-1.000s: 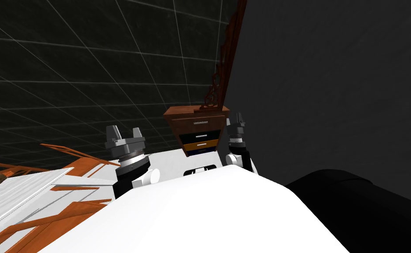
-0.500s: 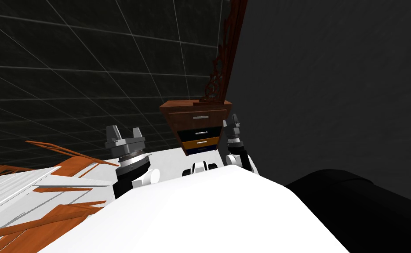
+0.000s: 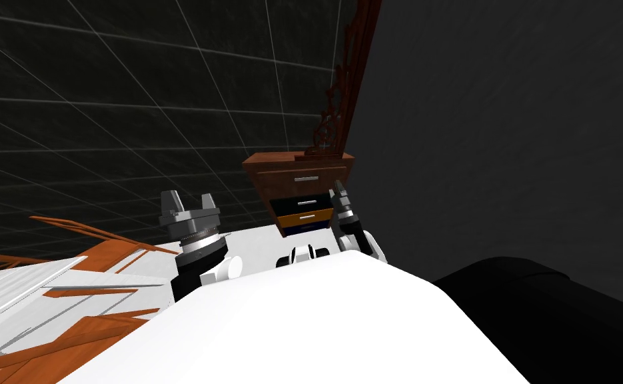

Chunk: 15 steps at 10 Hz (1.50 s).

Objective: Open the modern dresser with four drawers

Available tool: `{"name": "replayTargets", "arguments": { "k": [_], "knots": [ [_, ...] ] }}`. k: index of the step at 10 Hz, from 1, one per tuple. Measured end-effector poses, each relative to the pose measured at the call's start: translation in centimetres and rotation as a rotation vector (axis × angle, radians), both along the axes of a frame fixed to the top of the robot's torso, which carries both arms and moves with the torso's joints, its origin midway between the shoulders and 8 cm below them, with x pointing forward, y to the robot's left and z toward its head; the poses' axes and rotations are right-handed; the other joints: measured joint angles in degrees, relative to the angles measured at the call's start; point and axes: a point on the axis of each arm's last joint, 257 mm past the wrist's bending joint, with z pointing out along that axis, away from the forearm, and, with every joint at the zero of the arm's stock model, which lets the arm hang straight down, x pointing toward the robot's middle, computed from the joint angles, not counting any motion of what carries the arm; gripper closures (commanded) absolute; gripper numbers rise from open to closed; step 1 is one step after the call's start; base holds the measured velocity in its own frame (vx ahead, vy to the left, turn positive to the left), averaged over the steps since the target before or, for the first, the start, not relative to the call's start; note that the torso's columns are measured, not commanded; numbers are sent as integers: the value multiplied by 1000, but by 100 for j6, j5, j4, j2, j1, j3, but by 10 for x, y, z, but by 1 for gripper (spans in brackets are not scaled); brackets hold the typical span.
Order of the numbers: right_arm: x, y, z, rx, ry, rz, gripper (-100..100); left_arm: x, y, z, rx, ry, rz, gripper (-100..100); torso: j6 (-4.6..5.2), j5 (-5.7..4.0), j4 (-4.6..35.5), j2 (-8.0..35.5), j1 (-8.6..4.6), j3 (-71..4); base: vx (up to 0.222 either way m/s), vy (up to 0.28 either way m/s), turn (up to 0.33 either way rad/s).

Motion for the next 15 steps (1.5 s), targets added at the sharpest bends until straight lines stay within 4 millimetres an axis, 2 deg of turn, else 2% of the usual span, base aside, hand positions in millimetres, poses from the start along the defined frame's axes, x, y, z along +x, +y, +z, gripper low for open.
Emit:
{"name": "replayTargets", "arguments": {
  "k": [1,4,7,10,11,14,15],
  "knots": [
    [4,7,-15,-42,42,5,-100,0,0,0,0,0,0,0,1,1,-1,-3,3,-2,29,28,-9],
    [16,21,-43,-141,112,4,-100,0,0,0,0,0,0,0,1,1,0,0,3,0,30,35,-15],
    [19,38,-78,-250,185,10,-100,0,0,0,0,0,0,0,0,1,-1,-4,2,-2,30,31,-12],
    [30,53,-104,-360,247,6,-100,0,0,0,0,0,0,0,0,2,-1,-2,4,-1,32,38,-16],
    [31,59,-123,-403,281,7,-100,0,0,0,0,0,0,0,1,1,-1,-1,5,-1,31,36,-13],
    [34,65,-151,-526,339,1,-100,0,0,0,0,0,0,0,0,1,-1,-2,1,-1,29,29,-10],
    [33,66,-155,-546,343,-3,-100,0,0,0,0,0,0,0,0,0,0,3,-4,1,29,28,-21]
  ]
}}
